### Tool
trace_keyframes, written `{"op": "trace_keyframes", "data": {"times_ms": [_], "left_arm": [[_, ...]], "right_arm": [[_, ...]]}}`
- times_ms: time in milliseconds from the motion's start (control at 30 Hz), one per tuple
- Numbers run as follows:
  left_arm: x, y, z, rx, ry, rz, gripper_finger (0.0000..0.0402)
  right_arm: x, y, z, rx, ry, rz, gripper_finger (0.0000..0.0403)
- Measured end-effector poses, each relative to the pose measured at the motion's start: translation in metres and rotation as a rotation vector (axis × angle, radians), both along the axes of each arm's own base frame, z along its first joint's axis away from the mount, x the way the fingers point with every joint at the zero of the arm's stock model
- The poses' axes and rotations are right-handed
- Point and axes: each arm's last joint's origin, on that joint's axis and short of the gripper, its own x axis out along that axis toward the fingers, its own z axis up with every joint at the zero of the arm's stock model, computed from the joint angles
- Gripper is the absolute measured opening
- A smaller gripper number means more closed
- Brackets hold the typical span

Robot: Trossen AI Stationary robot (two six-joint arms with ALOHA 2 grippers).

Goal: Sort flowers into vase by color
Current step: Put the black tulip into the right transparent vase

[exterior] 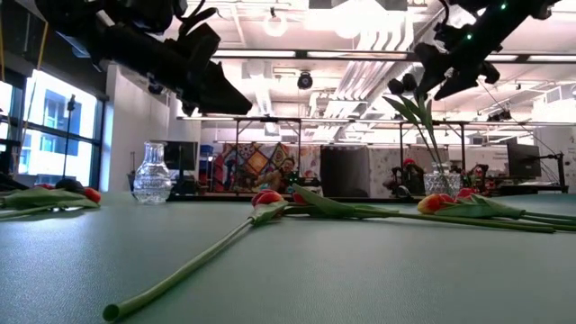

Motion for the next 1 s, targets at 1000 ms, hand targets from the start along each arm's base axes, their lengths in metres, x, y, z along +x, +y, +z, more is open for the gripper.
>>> {"op": "trace_keyframes", "data": {"times_ms": [1000], "left_arm": [[-0.032, 0.005, -0.038, -0.369, 0.352, 0.409, 0.0099]], "right_arm": [[0.148, 0.08, -0.115, 0.113, 0.179, 0.414, 0.0209]]}}
